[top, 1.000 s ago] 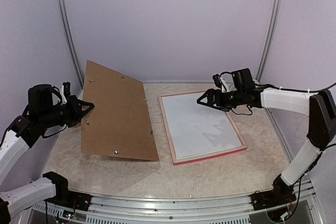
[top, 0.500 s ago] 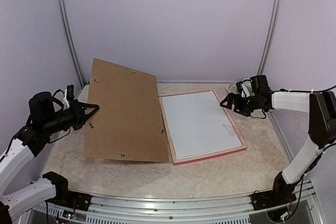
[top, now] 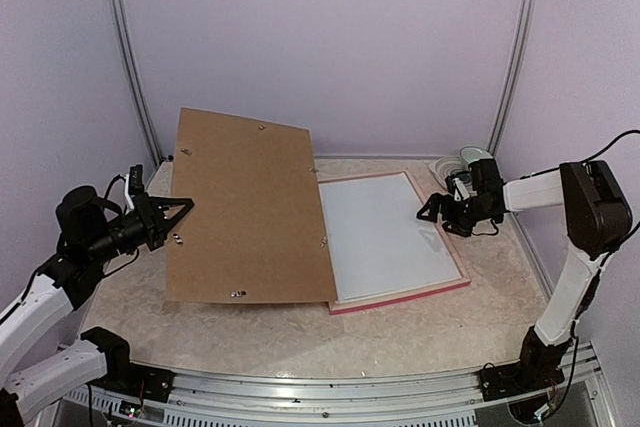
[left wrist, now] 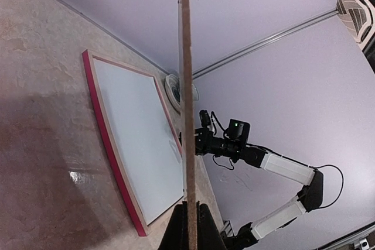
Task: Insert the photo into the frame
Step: Move the frame body to the center of the board.
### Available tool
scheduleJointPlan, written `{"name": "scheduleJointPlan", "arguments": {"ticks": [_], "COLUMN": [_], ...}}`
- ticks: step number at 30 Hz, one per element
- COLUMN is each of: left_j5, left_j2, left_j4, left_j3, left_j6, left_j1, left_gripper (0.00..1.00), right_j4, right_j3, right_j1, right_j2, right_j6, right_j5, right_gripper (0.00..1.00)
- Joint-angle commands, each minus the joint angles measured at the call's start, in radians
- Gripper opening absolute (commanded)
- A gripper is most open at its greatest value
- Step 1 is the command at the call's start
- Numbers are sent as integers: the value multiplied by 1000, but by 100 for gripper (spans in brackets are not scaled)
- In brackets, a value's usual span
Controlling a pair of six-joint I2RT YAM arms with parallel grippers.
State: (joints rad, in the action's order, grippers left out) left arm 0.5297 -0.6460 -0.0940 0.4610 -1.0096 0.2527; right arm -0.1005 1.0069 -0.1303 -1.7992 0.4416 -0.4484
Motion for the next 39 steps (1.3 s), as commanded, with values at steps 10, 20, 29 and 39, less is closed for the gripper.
{"name": "scheduleJointPlan", "arguments": {"ticks": [10,20,29,39], "left_j5": [24,22,15,11], "left_j2": [25,18,19,13], "left_j4": [-173,-175,-184,-196], "left_j3": [-21,-24,-36,-42], "left_j6": [-33,-40,-57,-68], "left_j1": [-6,-6,-6,-4], "left_gripper": [0,0,0,0], "right_j4": [21,49,74,78], "right_j3": [27,-50,-134,-194], "right_j1": [15,14,9,-31], "right_j2": [-56,-31,24,96], "right_j6": [-59,-56,-34,-14], "right_j5": [38,65,82,92], "right_gripper": [72,42,25,15]}}
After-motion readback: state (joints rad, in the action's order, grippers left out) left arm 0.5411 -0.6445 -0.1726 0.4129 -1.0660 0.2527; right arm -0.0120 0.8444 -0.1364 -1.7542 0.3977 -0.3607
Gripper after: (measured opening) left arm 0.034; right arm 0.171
